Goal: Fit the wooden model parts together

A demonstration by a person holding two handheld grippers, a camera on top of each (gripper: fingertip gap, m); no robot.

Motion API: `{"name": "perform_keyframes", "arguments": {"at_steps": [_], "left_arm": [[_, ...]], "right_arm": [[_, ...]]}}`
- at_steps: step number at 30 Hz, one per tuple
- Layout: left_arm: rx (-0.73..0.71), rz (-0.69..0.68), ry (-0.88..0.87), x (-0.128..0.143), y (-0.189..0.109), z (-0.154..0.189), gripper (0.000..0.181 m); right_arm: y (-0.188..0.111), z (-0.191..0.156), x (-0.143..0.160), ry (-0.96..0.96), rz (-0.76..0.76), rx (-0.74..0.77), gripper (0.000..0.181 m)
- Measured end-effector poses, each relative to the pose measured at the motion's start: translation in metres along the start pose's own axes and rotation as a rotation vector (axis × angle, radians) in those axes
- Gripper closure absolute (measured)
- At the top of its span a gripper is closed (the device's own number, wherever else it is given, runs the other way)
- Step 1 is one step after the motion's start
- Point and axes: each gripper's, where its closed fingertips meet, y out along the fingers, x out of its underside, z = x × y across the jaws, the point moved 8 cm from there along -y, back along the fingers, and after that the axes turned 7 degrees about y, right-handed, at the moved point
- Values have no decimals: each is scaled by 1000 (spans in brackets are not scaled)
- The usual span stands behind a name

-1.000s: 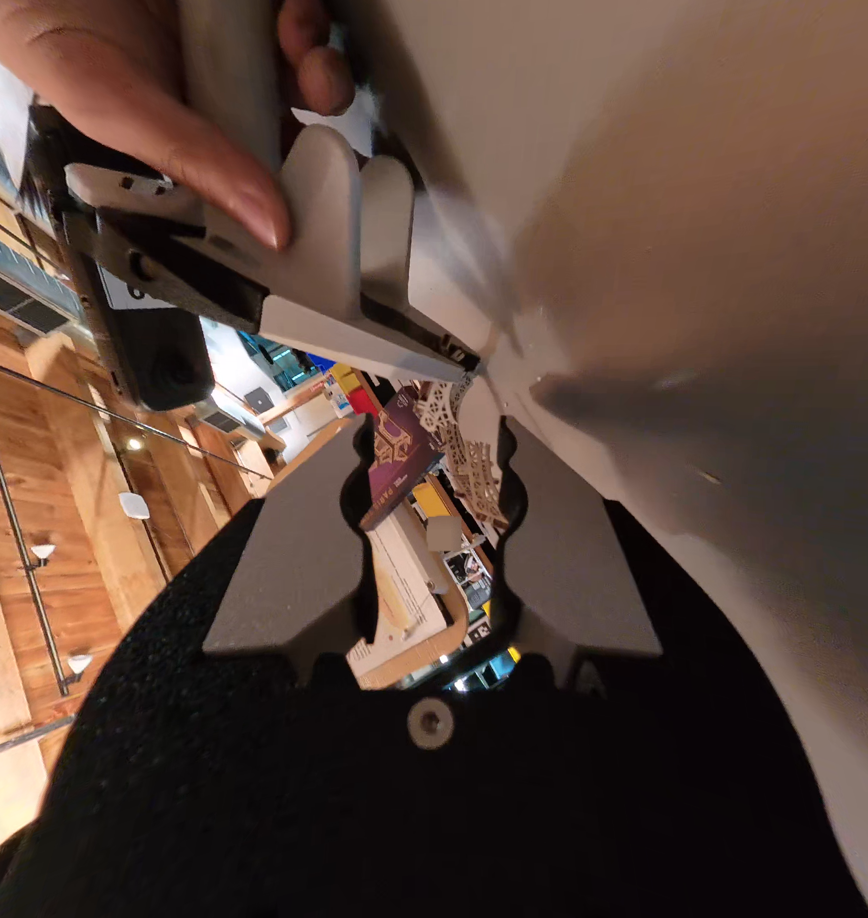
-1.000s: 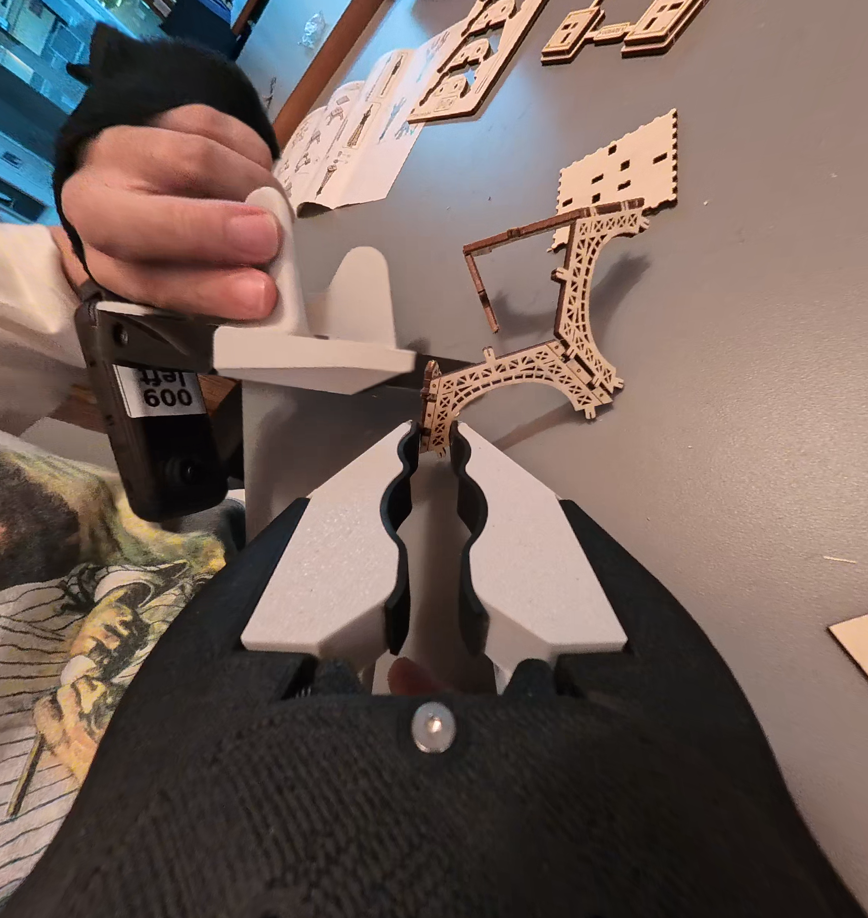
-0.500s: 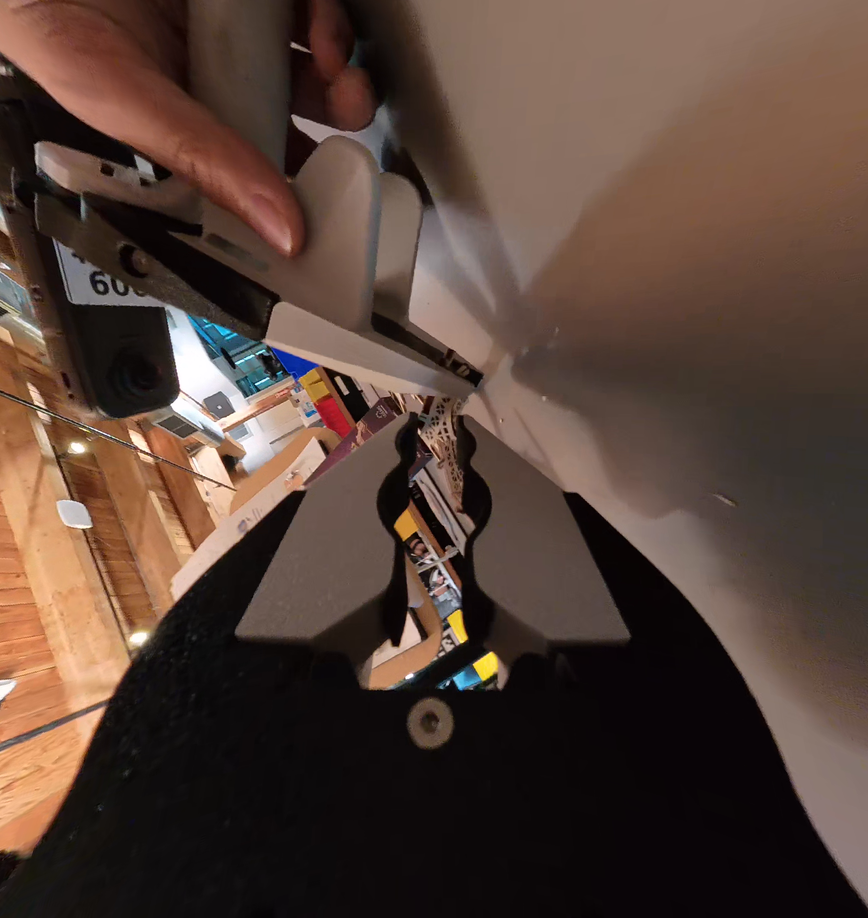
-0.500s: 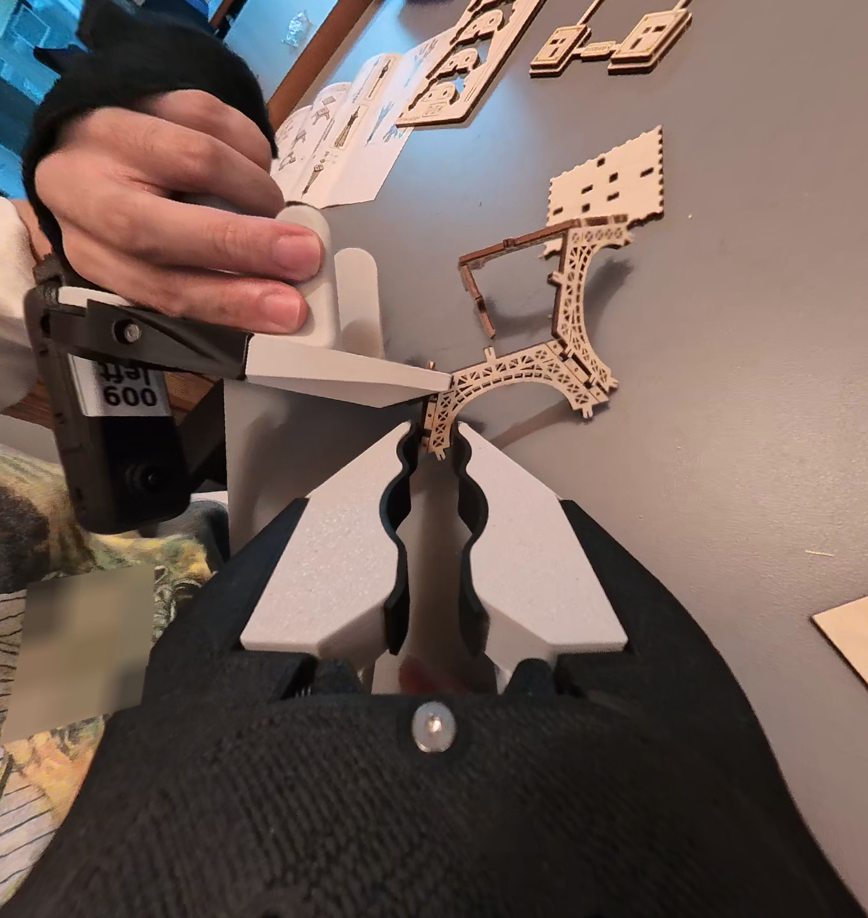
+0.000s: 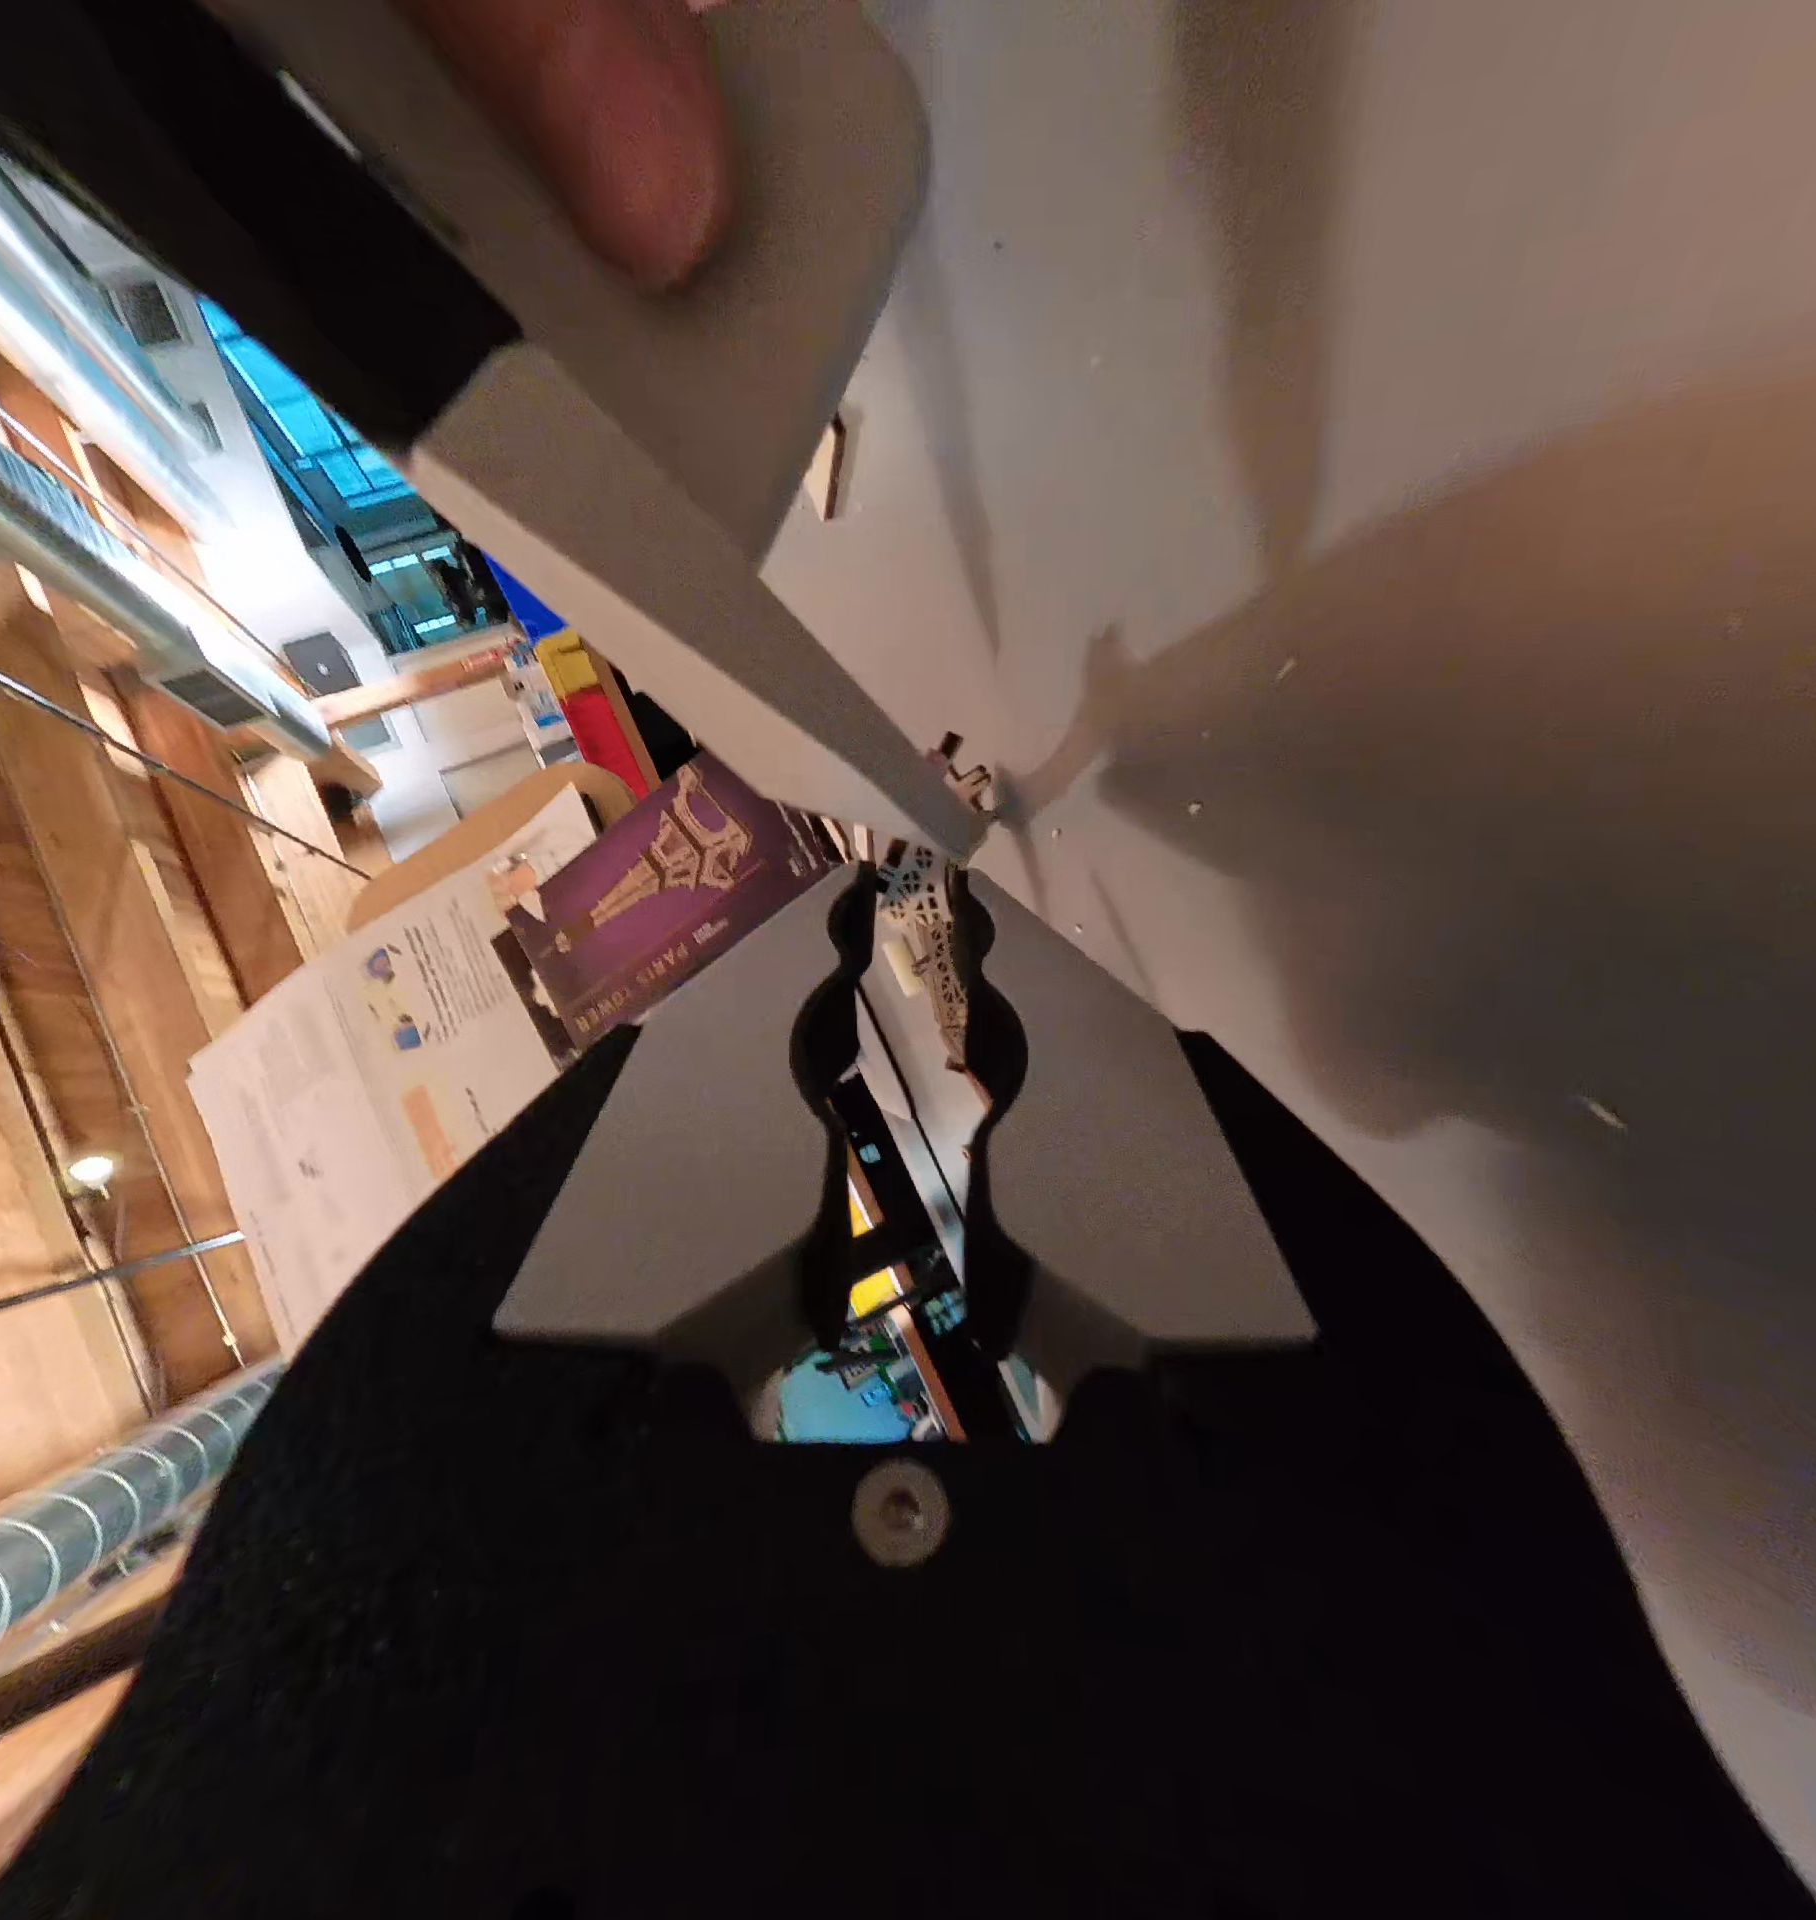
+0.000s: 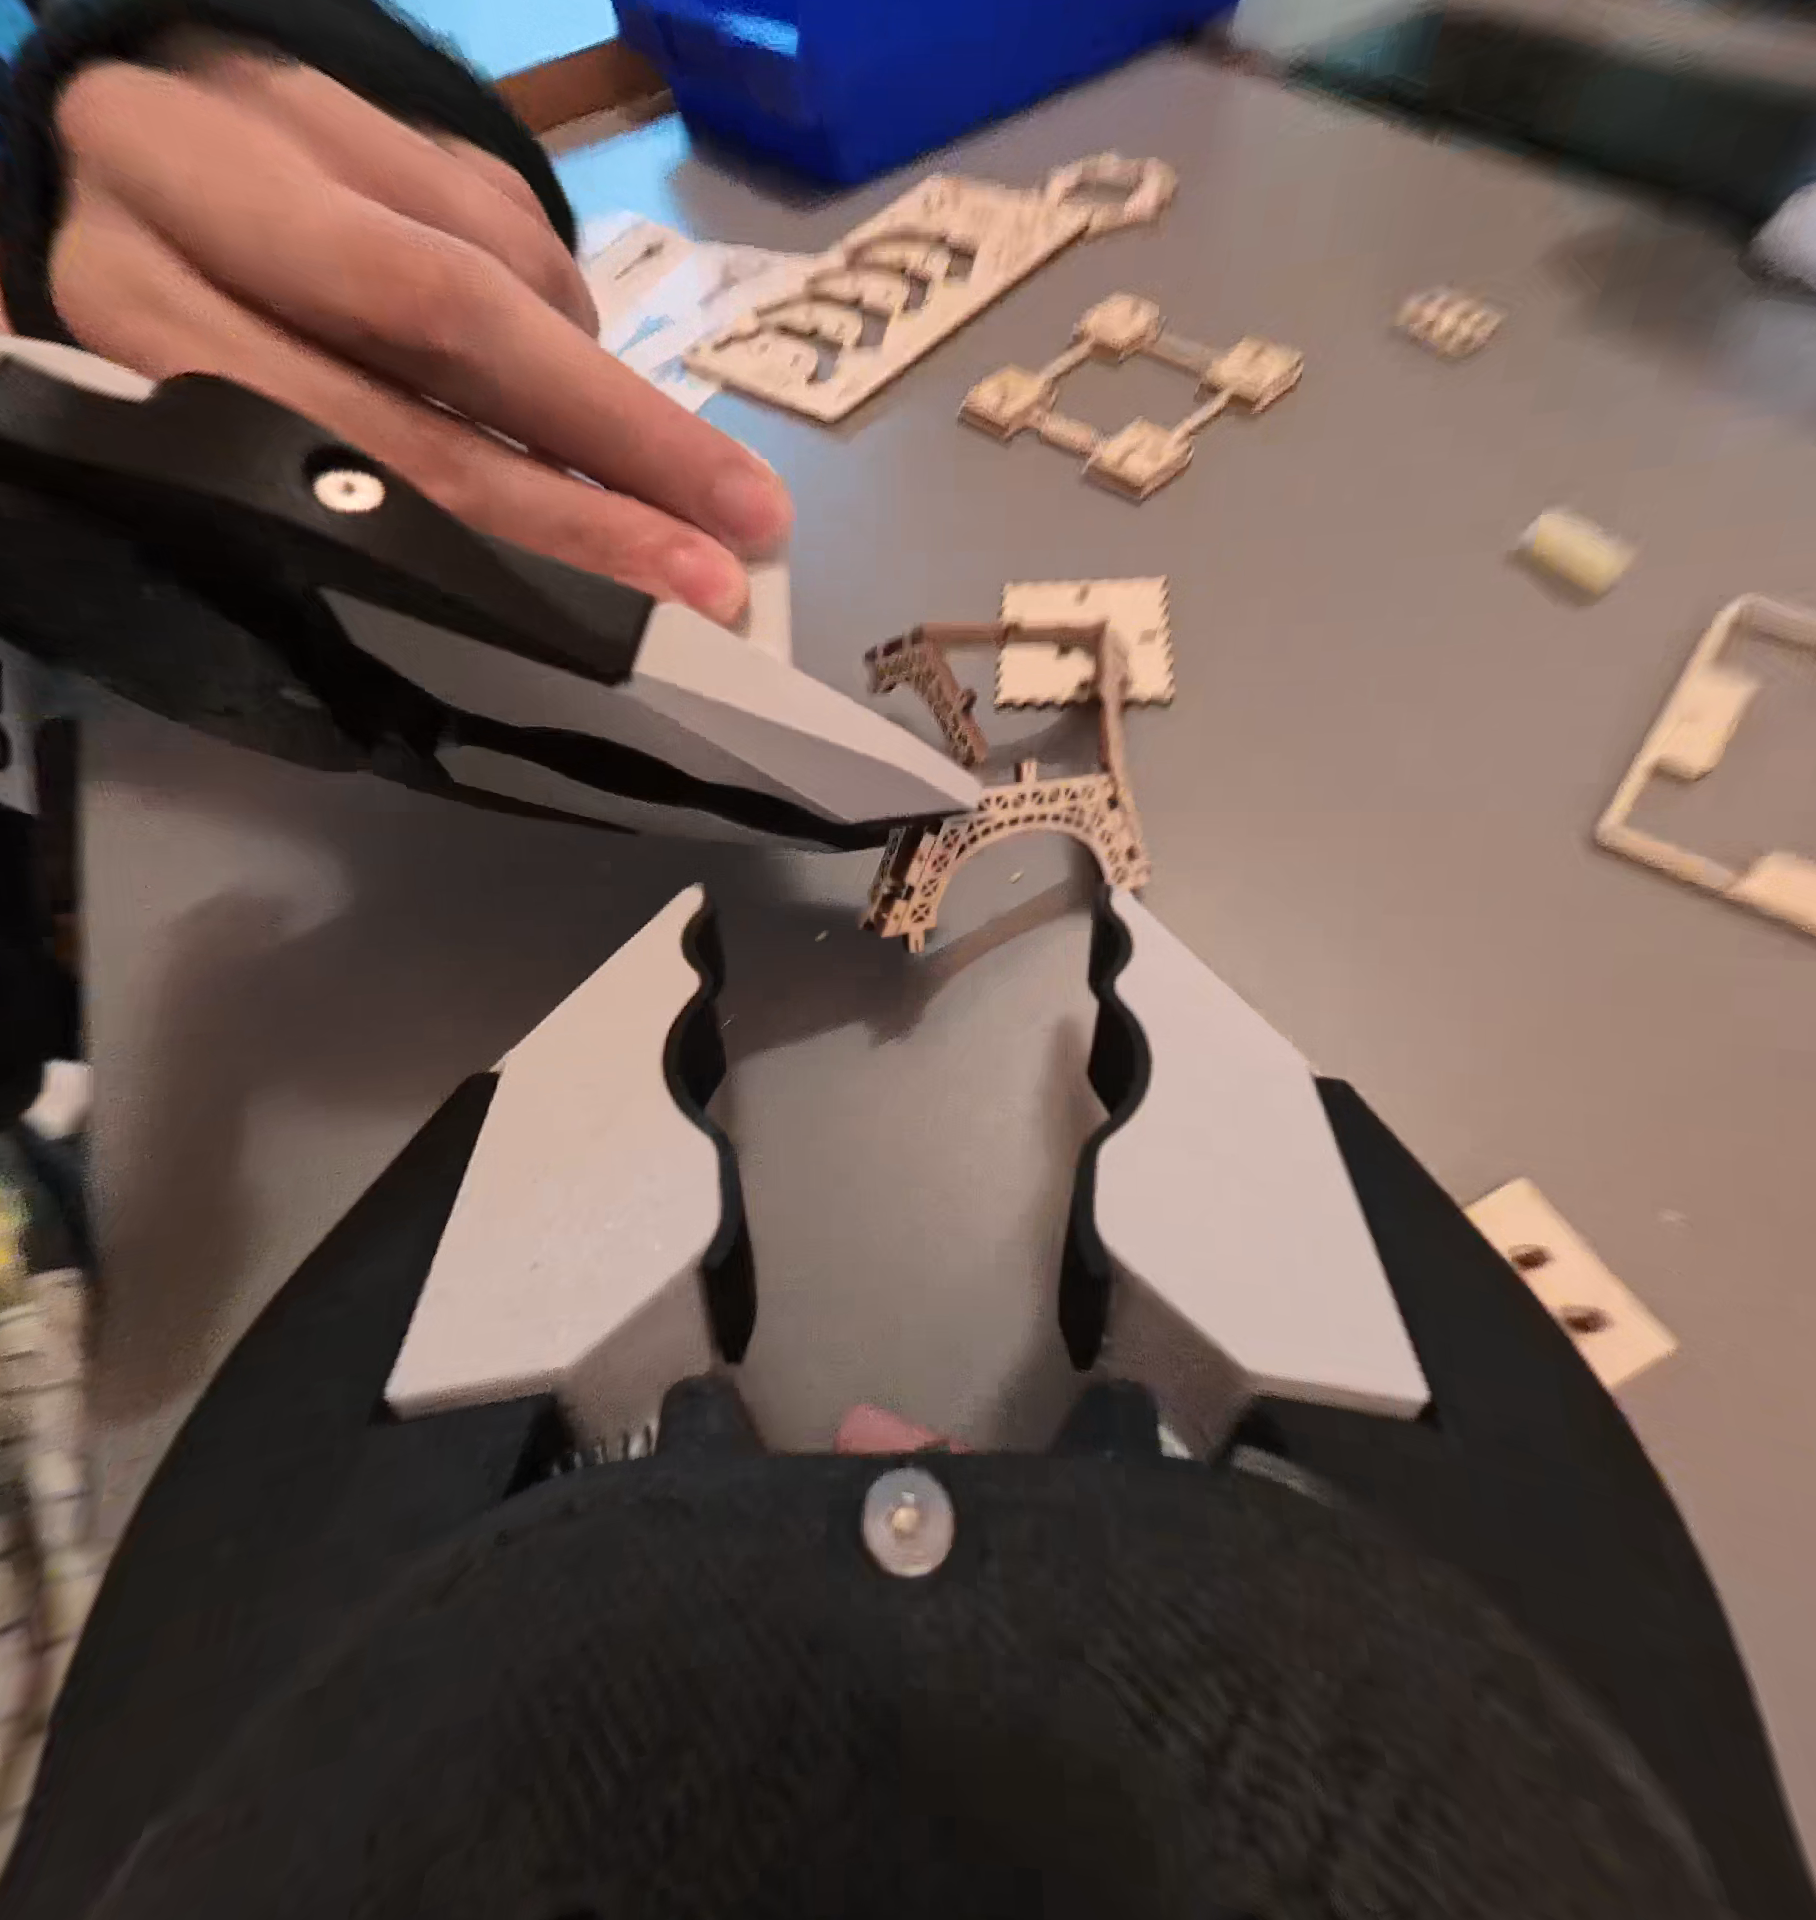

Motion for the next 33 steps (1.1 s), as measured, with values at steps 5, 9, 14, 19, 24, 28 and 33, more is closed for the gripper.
{"name": "perform_keyframes", "arguments": {"at_steps": [5, 9, 14, 19, 24, 28, 33], "left_arm": [[27, -71, -93, 4, 3, -10, 170], [47, -75, -203, 7, 2, -21, 170], [94, -66, -330, 11, 1, -32, 170], [121, -37, -405, 11, 0, -41, 170], [112, -45, -389, 10, 0, -42, 170], [114, -44, -396, 12, 0, -42, 169], [133, -57, -376, 15, -1, -39, 169]], "right_arm": [[-8, -15, -6, -476, 239, 276, 125], [-1, -18, 0, -833, 217, 468, 126], [6, -21, 1, -952, 206, 469, 127], [7, -24, 0, -954, 221, 496, 151], [6, -17, 1, -921, 196, 546, 169], [5, -16, 1, -906, 198, 532, 172], [6, -15, 1, -889, 167, 526, 172]]}}
